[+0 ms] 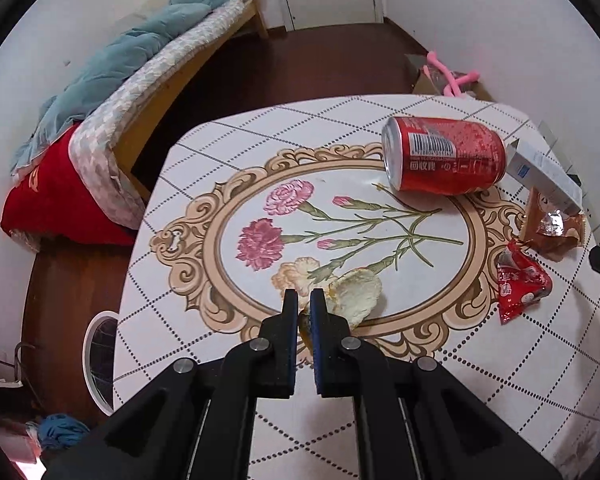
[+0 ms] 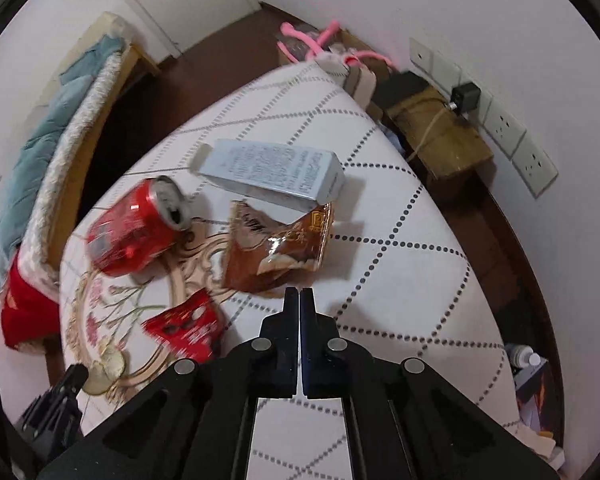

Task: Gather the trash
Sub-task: 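Grasp the fruit peel with left gripper while right gripper grasps the red wrapper, then carry the peel and red wrapper over the white bin and open both grippers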

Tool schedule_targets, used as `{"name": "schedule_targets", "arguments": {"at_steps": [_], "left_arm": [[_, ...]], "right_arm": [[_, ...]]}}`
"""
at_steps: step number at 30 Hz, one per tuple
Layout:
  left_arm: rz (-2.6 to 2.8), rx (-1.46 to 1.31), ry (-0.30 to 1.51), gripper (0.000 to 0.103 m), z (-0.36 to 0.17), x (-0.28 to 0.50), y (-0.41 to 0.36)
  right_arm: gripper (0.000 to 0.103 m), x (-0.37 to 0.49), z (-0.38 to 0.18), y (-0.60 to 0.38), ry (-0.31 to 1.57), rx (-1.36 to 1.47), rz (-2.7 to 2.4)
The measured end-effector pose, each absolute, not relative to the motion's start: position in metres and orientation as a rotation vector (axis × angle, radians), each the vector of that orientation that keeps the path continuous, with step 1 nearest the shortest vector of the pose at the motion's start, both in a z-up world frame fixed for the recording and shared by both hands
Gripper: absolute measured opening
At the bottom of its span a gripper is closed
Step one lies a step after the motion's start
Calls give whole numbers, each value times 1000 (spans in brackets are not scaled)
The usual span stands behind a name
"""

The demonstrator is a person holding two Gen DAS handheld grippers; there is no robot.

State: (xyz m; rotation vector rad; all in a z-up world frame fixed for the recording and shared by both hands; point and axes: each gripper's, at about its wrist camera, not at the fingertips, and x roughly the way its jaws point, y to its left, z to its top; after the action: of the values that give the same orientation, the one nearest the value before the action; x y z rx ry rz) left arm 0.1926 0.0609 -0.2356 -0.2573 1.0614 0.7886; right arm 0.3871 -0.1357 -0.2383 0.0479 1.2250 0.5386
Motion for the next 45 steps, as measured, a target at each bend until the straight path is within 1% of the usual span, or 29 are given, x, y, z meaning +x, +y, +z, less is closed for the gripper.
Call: {"name": "schedule_targets", "arguments": {"at_steps": [4,5,6,7,9,10,11,16,17,18,19,21,24,28,34,40,45], "left_arm": [[810,-253,1059,4,-239,195,61],[810,-261,1066,4,-242,196,62],[810,-268,1076,4,-245,196,64],[813,-271,1083,4,-248,196,65],[820,-269,1094,4,-253,195,66],[823,-268,1100,4,-255,194,67],[828,-268,1106,4,-258,191,69],[840,-273,1120,4,-263,181,74],[840,-275,1118,4,-262,178,75],[839,-277,1117,4,-261,175,75],[840,-279,1113,4,-259,172,75],[841,-285,1094,4,-253,164,75],[837,-309,1056,4,-239,147,76],[840,-330,987,4,-209,115,78],[874,-327,905,4,-163,55,92],[996,-350,853,4,-129,-31,127],[1122,-383,843,4,-121,-106,163]], "right_arm": [[1,383,-221,-140,1220,113,588],[2,382,-218,-137,1234,122,605],[6,380,-217,-130,1258,123,630],[11,377,-217,-121,1280,104,658],[49,365,-215,-101,1279,38,707],[54,360,-214,-92,1267,5,729],[56,352,-214,-80,1253,-56,745],[55,335,-234,-39,1247,-262,705],[38,335,-238,-36,1239,-287,683],[15,336,-241,-35,1233,-295,678],[15,335,-244,-34,1228,-309,670],[10,332,-243,-35,1207,-311,669],[7,323,-229,-41,1181,-277,690],[7,305,-198,-46,1140,-242,751],[7,257,-153,-39,1094,-226,877],[7,186,-123,-3,1073,-249,1040],[7,112,-113,47,1066,-290,1204]]}}
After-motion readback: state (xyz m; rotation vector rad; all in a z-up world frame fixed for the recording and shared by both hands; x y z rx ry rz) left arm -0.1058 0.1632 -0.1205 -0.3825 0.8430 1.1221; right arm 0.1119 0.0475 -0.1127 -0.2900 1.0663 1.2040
